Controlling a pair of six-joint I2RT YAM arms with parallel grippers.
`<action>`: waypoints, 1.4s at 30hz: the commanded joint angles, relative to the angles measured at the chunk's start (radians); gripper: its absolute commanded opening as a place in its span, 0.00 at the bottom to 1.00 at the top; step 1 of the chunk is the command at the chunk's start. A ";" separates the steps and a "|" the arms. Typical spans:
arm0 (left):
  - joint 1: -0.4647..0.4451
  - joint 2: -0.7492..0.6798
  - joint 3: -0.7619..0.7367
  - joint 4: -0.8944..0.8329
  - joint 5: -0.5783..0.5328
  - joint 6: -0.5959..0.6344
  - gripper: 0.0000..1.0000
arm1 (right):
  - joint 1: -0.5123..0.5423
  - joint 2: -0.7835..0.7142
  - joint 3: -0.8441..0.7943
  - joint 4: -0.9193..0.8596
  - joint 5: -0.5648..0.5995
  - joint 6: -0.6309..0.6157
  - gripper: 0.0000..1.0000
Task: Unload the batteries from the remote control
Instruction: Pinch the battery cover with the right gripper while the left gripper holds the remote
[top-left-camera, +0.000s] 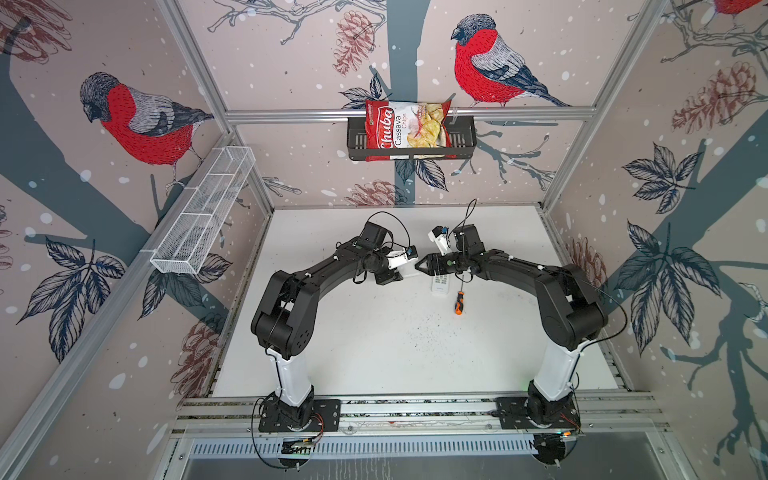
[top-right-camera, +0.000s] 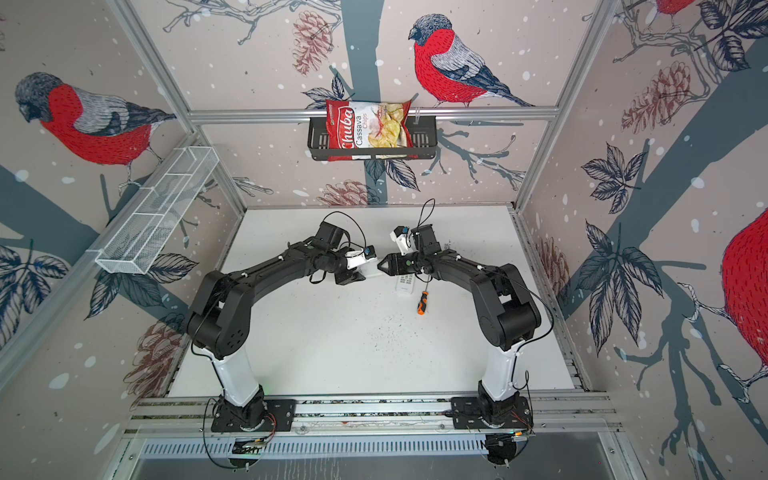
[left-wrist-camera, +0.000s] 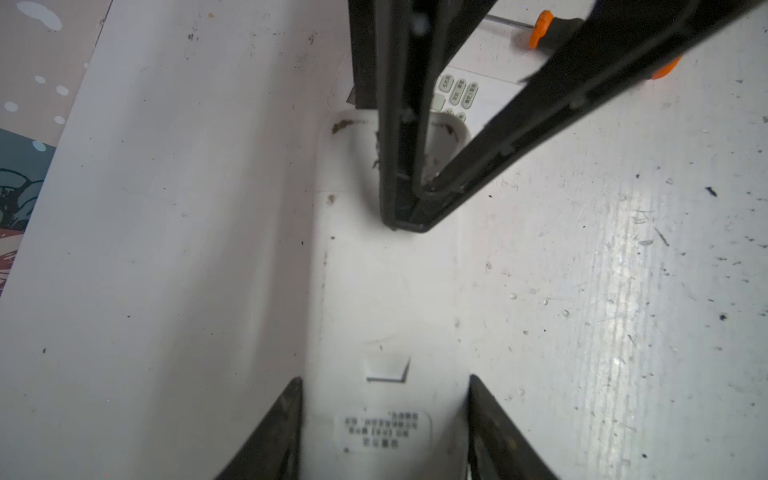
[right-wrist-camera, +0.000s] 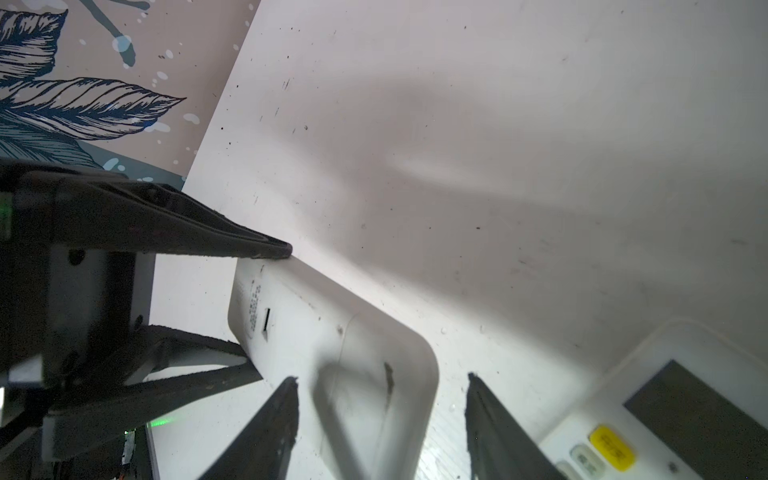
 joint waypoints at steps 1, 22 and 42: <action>-0.002 -0.001 0.008 0.023 0.011 -0.010 0.46 | 0.002 0.003 0.007 -0.006 0.010 -0.004 0.57; -0.001 0.025 0.037 0.016 0.031 -0.033 0.44 | -0.005 -0.025 -0.024 0.013 -0.001 -0.021 0.52; -0.001 -0.001 0.009 0.053 0.050 -0.047 0.41 | -0.028 -0.033 -0.062 0.099 -0.091 0.008 0.22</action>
